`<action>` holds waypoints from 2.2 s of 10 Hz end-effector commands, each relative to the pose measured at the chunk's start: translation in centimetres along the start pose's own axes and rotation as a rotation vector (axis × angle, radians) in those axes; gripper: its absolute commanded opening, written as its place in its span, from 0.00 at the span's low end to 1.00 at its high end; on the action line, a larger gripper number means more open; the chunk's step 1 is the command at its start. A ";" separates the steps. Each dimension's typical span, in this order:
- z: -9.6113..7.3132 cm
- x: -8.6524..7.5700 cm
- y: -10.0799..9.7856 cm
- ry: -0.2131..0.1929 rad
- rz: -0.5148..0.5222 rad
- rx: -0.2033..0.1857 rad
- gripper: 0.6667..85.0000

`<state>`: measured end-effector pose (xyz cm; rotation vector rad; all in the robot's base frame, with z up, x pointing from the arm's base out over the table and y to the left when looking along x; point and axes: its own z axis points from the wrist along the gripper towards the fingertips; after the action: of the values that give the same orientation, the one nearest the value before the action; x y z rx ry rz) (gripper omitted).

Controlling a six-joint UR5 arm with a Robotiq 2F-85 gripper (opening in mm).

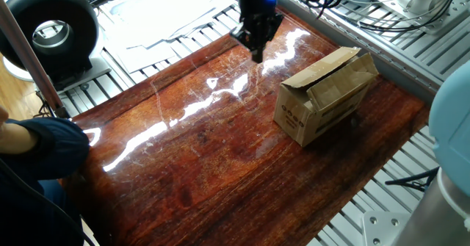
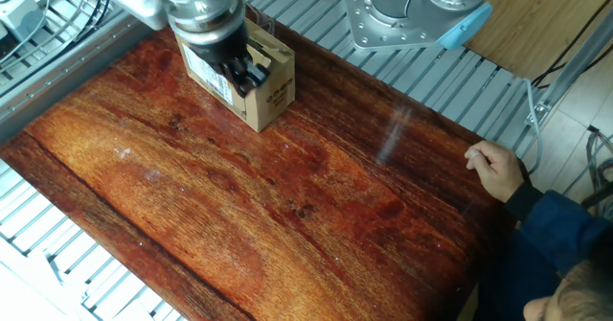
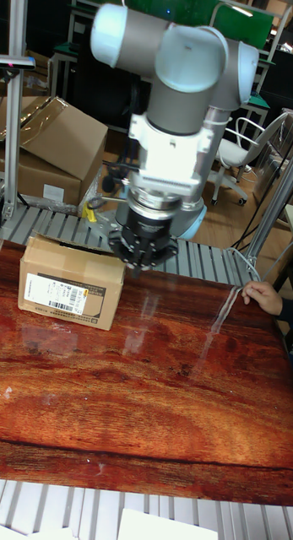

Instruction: Open a box

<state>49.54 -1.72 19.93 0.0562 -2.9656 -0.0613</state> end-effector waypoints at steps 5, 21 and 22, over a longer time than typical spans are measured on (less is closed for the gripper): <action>-1.5 1.7 -7.8 -0.042 -0.154 0.087 0.00; -1.3 1.6 -8.9 -0.088 -0.248 0.121 0.00; -1.3 1.6 -8.8 -0.088 -0.260 0.115 0.00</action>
<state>48.37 -10.94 21.04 0.4333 -3.0242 0.0970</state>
